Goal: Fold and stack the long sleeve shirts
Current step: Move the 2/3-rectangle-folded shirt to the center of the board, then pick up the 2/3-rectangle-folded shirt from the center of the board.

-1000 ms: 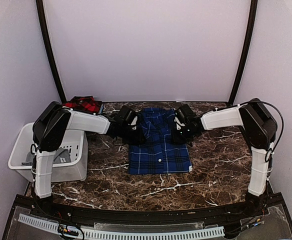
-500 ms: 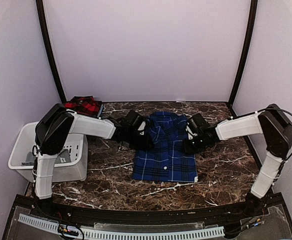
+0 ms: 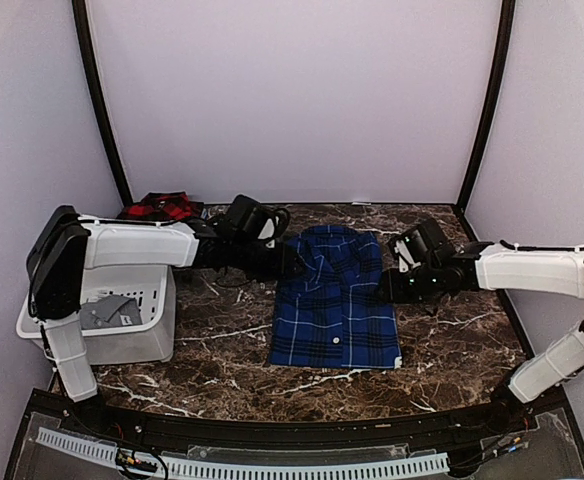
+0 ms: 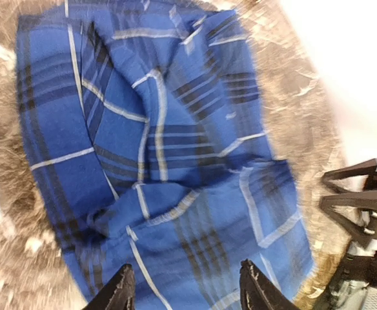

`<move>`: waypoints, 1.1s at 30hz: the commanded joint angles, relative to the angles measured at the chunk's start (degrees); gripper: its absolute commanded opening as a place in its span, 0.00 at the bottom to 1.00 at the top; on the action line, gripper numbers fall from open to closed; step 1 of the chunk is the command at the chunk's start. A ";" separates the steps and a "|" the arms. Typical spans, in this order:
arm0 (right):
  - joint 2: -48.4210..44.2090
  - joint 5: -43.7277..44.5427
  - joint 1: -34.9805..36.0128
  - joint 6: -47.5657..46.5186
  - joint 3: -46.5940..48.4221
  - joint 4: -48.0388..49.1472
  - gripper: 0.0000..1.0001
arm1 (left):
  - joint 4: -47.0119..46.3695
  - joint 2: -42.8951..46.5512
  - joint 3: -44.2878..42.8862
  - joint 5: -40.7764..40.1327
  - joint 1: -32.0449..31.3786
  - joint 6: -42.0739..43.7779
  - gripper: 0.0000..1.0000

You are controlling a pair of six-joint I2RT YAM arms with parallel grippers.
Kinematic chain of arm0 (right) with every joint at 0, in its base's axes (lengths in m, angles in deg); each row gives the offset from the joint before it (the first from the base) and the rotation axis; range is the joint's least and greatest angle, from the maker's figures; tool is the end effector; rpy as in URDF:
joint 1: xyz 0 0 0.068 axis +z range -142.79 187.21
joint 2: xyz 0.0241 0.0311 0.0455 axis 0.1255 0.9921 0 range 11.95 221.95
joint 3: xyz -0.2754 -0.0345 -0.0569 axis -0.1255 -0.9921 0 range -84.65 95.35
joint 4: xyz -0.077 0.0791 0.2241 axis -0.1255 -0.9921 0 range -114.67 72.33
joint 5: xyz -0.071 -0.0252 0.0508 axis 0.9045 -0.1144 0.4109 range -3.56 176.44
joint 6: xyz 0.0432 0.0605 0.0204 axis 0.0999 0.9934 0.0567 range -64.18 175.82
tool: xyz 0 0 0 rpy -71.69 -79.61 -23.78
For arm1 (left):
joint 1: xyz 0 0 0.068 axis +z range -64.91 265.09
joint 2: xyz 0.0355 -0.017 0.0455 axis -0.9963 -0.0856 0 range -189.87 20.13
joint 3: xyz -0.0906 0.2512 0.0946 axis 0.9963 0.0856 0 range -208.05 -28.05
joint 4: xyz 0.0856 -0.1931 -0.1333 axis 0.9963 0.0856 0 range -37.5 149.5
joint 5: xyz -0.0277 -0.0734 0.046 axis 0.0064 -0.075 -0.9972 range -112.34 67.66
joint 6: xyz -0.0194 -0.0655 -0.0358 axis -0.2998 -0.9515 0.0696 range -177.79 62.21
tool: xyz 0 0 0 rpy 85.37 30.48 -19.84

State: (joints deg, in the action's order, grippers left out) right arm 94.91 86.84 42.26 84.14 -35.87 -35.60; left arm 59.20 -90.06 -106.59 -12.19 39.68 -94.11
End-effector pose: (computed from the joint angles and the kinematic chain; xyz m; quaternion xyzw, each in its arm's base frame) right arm 0.2443 0.1707 0.1951 -0.0544 0.9443 0.1677 0.2780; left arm 0.3098 -0.3307 0.2145 0.1095 0.8907 -0.3441 0.2760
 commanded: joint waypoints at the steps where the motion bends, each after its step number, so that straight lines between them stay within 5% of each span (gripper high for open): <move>1: -5.08 -2.86 2.31 4.39 -5.75 -2.15 0.46 | 0.29 8.78 8.98 3.47 -0.26 -1.70 0.53; 13: -14.37 -1.91 9.07 13.89 -16.29 -5.05 0.42 | -3.70 18.14 28.75 8.17 -6.97 -10.40 0.41; 33: -17.92 -4.15 12.74 20.67 -23.57 -4.15 0.32 | -5.30 15.44 32.49 5.39 -9.22 -15.49 0.26</move>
State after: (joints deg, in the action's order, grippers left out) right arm 77.88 83.41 54.21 103.24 -58.30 -40.98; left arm 54.65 -74.87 -74.81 -6.74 30.98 -109.08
